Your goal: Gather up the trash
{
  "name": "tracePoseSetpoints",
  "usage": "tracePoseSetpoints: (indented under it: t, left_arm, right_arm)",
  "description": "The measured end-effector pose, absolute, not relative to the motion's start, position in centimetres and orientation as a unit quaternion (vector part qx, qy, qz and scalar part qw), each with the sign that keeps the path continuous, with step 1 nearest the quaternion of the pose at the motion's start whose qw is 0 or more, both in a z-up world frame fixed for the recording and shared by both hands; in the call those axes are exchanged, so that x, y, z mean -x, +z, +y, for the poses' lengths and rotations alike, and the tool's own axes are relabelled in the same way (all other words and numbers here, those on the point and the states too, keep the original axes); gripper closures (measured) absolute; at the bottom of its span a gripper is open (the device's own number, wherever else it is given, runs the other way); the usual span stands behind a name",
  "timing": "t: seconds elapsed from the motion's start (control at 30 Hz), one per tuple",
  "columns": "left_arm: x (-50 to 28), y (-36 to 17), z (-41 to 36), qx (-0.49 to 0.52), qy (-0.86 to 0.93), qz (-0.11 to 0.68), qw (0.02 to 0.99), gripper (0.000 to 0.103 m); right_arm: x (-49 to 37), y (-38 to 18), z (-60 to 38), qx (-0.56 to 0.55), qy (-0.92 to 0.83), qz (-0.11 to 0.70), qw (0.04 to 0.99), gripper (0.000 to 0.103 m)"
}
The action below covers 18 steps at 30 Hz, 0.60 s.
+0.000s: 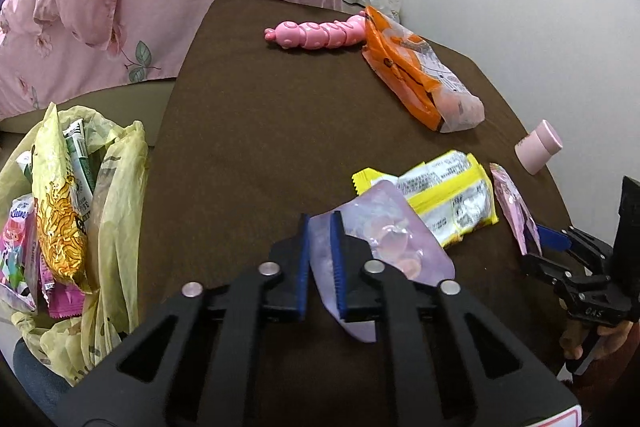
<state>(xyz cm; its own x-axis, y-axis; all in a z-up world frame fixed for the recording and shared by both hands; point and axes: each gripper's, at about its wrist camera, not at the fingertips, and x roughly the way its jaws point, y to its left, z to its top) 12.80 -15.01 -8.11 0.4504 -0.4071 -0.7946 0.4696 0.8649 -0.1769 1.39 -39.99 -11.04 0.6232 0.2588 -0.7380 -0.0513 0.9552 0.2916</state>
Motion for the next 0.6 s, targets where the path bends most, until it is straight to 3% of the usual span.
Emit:
tracePoseSetpoints:
  t: [0.53,0.6]
  left_arm:
    - [-12.1,-4.9,-13.0,-0.035,-0.257,0.41,0.875,0.098]
    - [-12.4,-4.9,-12.6,-0.02,-0.258,0.415,0.872,0.091]
  right_arm:
    - [-3.0,-8.9,-40.9,-0.111,0.066,0.419,0.899,0.046]
    - [-3.1,-8.8,-41.0,-0.11,0.065,0.419,0.899,0.046]
